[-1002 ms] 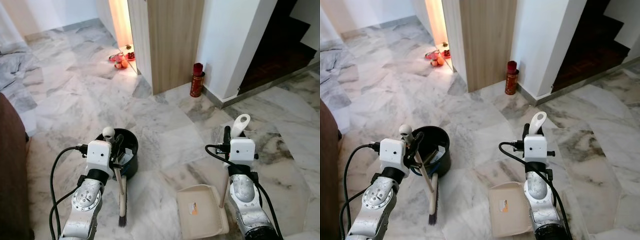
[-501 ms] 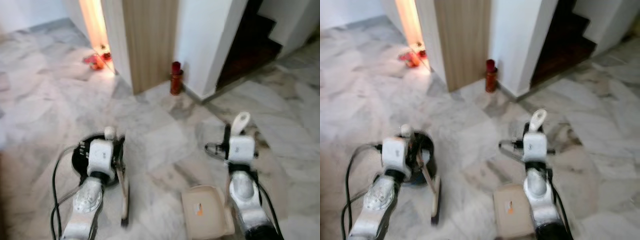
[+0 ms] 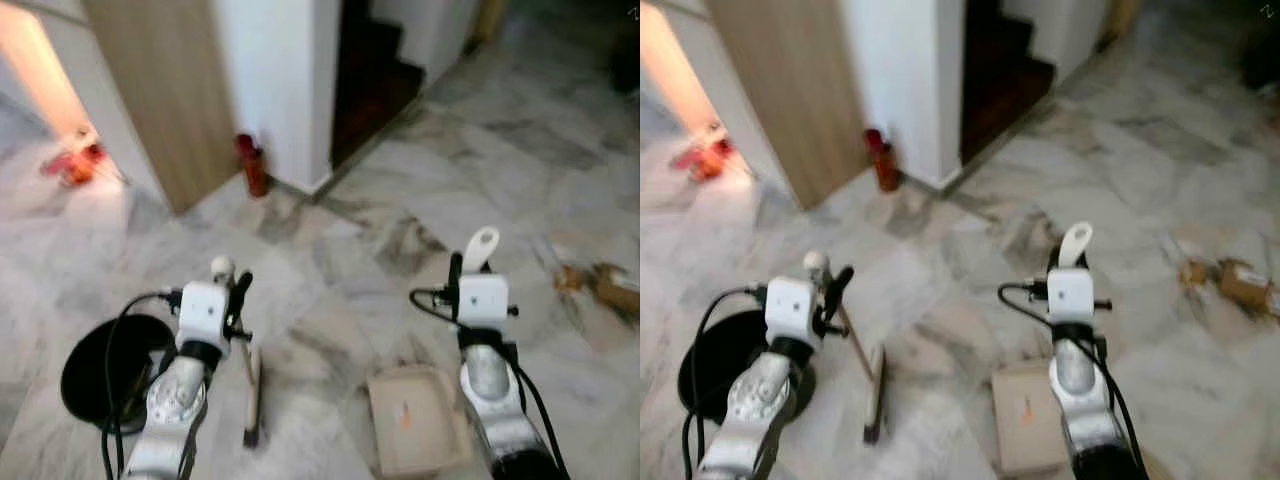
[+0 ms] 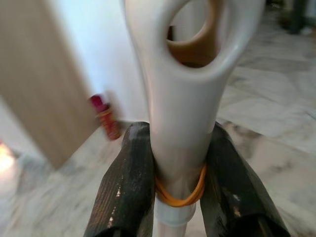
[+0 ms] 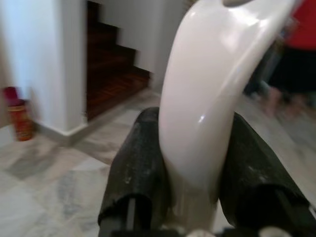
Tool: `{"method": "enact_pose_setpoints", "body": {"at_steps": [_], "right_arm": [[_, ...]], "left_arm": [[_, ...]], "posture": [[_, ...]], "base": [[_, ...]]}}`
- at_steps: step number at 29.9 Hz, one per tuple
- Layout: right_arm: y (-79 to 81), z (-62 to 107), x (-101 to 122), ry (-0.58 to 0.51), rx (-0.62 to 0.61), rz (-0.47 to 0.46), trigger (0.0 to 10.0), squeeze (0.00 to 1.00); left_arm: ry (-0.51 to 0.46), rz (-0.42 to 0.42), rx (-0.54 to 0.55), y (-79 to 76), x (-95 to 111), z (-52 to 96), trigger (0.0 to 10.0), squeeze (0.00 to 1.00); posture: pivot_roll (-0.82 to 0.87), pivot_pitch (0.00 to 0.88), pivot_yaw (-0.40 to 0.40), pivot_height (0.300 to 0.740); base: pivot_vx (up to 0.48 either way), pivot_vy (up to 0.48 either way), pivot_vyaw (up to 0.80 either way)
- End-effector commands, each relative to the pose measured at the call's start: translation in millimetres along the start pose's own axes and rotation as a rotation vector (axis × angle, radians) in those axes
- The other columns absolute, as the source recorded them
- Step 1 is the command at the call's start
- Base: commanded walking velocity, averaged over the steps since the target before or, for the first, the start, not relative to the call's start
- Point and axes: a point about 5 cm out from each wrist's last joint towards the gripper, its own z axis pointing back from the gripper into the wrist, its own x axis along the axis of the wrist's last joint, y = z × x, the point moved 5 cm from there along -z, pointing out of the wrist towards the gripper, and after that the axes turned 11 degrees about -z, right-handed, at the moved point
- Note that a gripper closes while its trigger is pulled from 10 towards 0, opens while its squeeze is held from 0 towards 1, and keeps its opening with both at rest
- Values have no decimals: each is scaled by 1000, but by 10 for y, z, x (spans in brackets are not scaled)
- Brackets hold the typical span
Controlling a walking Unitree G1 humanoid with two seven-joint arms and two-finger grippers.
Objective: Sweep floor
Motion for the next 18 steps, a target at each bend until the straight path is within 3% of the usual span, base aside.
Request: {"method": "enact_pose_setpoints", "body": {"at_steps": [1,18], "right_arm": [[-40,-17,56,-25,-7,6,10000,0],[-31,8,48,-24,-13,-4,10000,0]], "left_arm": [[-29,-13,-2,-4,64,-12,10000,0],[-35,-29,0,64,74,-86,10000,0]], "posture": [[76,68,60,740],[73,91,71,740]], "base": [[0,0,-800],[0,0,-800]]}}
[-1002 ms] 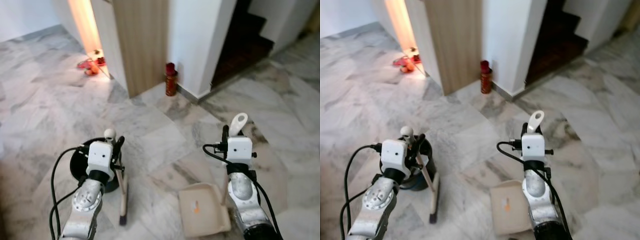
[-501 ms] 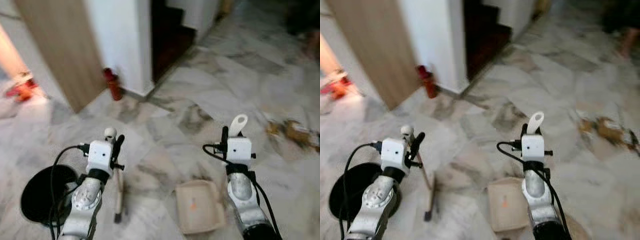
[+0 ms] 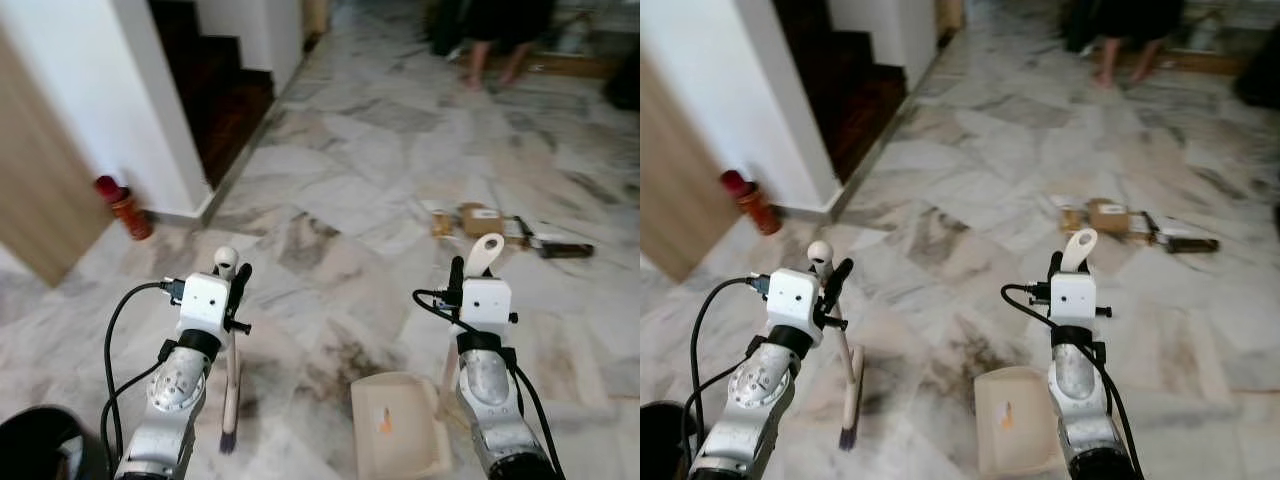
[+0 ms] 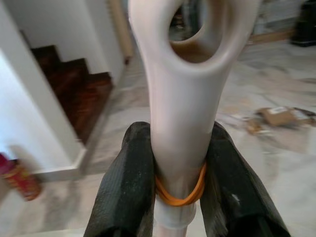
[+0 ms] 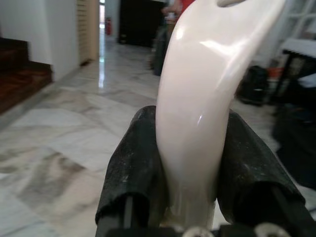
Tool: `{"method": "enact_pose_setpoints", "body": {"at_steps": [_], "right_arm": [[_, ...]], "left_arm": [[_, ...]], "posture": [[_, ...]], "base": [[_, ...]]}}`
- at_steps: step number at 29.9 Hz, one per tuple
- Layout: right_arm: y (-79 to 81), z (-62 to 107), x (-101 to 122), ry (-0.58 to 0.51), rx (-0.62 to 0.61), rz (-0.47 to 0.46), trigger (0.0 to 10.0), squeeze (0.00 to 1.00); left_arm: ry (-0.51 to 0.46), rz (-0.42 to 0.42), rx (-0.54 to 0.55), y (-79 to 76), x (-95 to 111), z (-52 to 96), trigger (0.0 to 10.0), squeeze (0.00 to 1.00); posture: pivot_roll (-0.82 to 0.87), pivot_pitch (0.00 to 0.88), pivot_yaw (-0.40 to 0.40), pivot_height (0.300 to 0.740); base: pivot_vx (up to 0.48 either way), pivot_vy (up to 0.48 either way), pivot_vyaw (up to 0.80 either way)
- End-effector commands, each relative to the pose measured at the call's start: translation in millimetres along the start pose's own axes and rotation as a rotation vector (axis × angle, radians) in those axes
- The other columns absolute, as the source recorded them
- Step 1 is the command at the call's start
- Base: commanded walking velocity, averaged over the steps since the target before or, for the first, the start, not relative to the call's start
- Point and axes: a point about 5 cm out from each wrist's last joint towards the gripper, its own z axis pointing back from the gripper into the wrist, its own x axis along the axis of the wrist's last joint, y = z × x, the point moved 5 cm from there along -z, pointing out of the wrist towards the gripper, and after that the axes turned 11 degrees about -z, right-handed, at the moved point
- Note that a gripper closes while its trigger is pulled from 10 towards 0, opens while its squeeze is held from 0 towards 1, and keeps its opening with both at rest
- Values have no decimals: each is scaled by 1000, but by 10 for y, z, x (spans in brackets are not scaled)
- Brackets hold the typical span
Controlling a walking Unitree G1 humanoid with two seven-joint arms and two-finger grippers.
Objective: Sweep floor
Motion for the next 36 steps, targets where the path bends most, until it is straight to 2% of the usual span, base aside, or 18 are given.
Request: {"method": "enact_pose_setpoints", "body": {"at_steps": [1,16,22,36], "right_arm": [[29,-19,81,-35,6,-5,10000,0],[54,-14,98,-41,18,-6,10000,0],[71,-16,117,-50,24,-7,10000,0],[106,-4,104,-45,34,-16,10000,0]], "left_arm": [[-31,-6,13,65,61,-15,10000,0],[-31,27,-1,15,71,-36,10000,0],[-23,22,-3,9,57,-33,10000,0],[-19,18,5,23,44,-29,10000,0]], "posture": [[73,91,71,740],[67,103,66,740],[66,100,63,740],[69,88,62,740]], "base": [[0,0,-800],[0,0,-800],[97,0,0],[407,0,0]]}}
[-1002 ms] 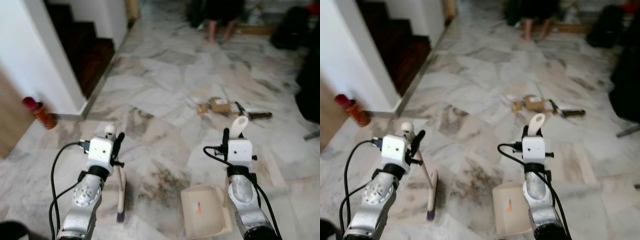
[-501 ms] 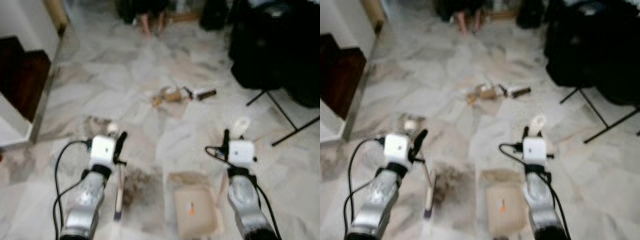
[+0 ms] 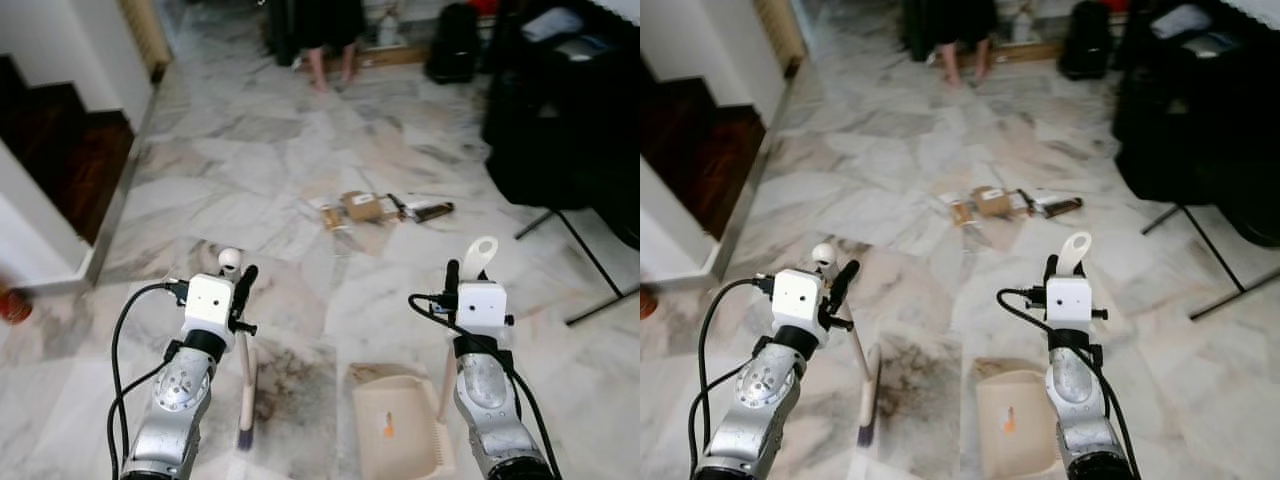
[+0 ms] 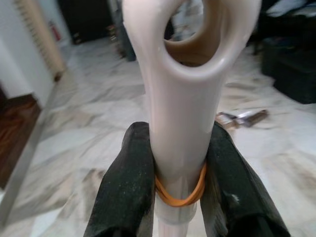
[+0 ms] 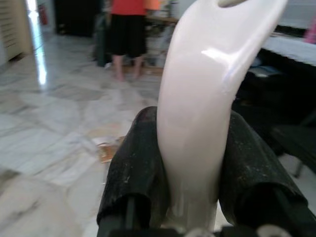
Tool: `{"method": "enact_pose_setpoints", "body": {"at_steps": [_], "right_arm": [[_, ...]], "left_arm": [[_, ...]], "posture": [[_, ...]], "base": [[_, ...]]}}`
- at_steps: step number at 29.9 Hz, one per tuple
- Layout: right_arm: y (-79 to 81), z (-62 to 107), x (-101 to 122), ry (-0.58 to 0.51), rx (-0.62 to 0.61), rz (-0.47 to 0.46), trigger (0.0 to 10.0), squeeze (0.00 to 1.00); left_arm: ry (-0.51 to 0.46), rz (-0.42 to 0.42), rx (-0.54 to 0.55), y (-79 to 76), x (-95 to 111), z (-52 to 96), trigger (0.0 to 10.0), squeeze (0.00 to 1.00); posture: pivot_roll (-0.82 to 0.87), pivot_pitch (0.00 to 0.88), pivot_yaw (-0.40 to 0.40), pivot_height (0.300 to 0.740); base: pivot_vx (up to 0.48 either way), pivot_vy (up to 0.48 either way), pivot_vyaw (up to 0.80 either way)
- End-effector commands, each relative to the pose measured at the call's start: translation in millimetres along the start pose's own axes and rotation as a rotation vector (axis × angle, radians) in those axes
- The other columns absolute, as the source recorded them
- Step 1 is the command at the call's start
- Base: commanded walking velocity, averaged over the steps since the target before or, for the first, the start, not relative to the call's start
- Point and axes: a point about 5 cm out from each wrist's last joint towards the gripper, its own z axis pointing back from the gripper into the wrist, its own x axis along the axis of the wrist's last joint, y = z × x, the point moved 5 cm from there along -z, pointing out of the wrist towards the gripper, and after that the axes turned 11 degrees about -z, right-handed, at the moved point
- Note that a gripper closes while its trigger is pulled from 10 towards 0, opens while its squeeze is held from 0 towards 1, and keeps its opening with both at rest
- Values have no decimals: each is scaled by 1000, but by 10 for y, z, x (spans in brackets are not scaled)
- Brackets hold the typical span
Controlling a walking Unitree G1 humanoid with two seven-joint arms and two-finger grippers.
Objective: Sweep floor
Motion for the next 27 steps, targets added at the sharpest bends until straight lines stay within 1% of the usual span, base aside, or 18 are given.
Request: {"method": "enact_pose_setpoints", "body": {"at_steps": [1,15,21,27], "right_arm": [[55,-35,120,-49,12,-20,10000,0],[85,-38,120,-49,23,-26,10000,0],[96,-41,126,-52,31,-19,10000,0],[124,-32,125,-51,44,-21,10000,0]], "left_arm": [[-16,-25,19,76,37,-13,10000,0],[-18,-24,17,69,31,-5,10000,0],[-19,-23,20,72,35,-14,10000,0],[-7,-19,35,106,-9,-7,10000,0]], "posture": [[69,85,63,740],[69,64,62,740],[68,74,61,740],[66,82,58,740]], "base": [[442,0,0],[444,0,0],[445,0,0],[444,0,0]]}}
